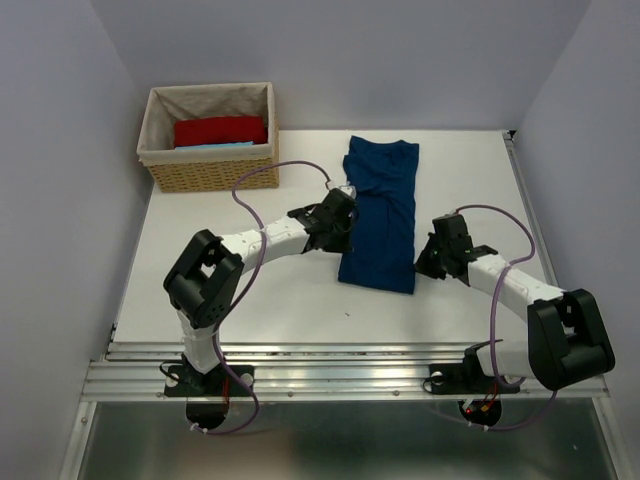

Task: Roll the t-shirts
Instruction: Roll the T-shirt to the center of the board.

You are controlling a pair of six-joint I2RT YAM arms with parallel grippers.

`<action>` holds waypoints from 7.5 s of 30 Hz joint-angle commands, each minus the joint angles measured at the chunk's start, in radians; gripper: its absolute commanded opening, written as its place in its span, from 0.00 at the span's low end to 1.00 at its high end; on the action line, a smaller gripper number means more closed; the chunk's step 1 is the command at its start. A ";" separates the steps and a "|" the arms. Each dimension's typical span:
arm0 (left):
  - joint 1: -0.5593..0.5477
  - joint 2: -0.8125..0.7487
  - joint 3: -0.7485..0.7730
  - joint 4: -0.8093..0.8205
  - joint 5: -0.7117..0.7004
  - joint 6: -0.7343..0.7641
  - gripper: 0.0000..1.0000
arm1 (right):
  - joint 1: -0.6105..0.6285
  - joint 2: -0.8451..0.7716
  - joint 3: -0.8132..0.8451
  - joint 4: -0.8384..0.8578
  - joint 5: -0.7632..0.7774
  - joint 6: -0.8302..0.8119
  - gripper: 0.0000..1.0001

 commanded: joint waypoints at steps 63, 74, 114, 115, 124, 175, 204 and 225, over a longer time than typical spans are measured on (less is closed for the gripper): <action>0.006 -0.222 -0.531 0.404 0.162 -0.340 0.59 | -0.008 -0.267 -0.284 0.137 -0.160 0.171 0.54; 0.006 -0.188 -0.548 0.436 0.180 -0.358 0.48 | -0.008 -0.279 -0.305 0.143 -0.155 0.197 0.34; 0.001 -0.308 -0.534 0.263 0.231 -0.323 0.00 | 0.002 -0.402 -0.268 -0.041 -0.207 0.191 0.01; 0.001 -0.317 -0.539 0.256 0.233 -0.325 0.00 | 0.002 -0.412 -0.267 -0.055 -0.215 0.194 0.01; -0.007 -0.420 -0.533 0.155 0.246 -0.354 0.00 | 0.011 -0.504 -0.209 -0.227 -0.212 0.194 0.01; 0.139 -0.072 -0.145 0.043 0.269 -0.288 0.00 | 0.011 -0.063 0.089 -0.066 -0.042 0.085 0.07; 0.058 -0.228 -0.082 -0.034 0.045 -0.158 0.10 | 0.011 -0.132 0.164 -0.050 0.007 0.041 0.43; -0.019 -0.261 -0.204 0.023 0.169 -0.176 0.00 | 0.049 -0.331 -0.089 -0.130 -0.209 0.059 0.03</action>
